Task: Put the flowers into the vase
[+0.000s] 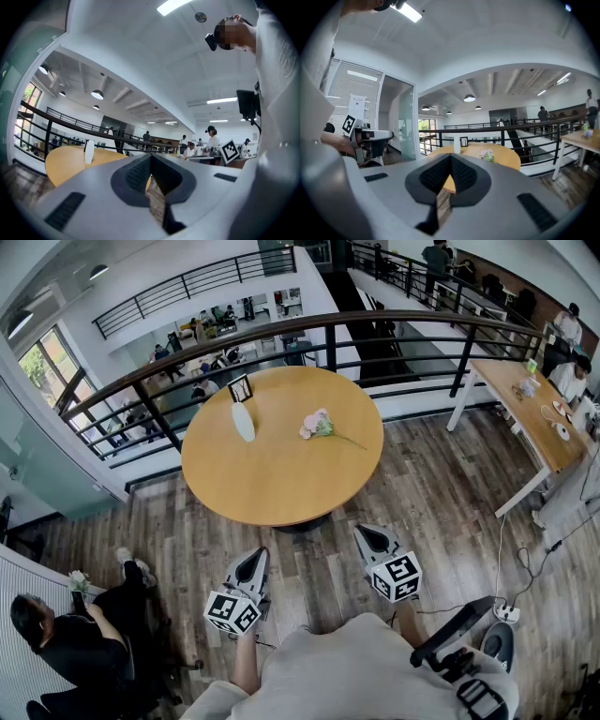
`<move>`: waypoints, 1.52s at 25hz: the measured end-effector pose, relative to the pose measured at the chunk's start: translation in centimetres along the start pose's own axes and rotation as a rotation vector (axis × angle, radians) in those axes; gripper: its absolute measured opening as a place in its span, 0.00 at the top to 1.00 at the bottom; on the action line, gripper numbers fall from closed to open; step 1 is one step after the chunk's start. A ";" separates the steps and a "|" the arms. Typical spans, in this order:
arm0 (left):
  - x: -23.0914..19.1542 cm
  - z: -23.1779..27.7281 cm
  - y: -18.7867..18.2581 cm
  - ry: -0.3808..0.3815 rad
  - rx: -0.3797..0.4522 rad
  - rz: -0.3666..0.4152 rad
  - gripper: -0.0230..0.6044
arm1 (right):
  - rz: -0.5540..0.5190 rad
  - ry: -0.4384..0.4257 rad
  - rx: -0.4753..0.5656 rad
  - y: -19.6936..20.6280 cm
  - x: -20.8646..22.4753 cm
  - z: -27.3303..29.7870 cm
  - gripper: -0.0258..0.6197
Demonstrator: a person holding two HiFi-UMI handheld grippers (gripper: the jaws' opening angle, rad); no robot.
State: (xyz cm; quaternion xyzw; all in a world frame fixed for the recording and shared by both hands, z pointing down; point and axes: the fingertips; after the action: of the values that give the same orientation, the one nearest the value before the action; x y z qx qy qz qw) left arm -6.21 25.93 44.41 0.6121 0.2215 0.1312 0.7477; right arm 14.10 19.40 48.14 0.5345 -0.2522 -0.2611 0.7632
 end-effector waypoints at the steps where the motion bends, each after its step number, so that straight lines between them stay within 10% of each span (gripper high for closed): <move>1: -0.1 -0.1 0.1 -0.002 -0.002 0.001 0.95 | 0.001 0.000 -0.001 0.1 -0.1 0.1 0.95; 38: 7.4 5.7 2.7 0.066 -0.073 0.014 0.95 | 0.059 -0.113 0.012 3.2 1.7 -2.8 0.95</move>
State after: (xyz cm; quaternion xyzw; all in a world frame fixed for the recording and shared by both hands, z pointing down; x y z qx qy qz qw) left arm 3.26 25.08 46.63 0.5816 0.2365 0.1645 0.7607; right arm 17.67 21.14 50.54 0.5158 -0.3118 -0.2667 0.7520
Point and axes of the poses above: the fingertips, and each gripper's own axes: z forward along the fingers, x to its right, y out of its underside, and after that the axes turned 7 degrees about -x, right-handed
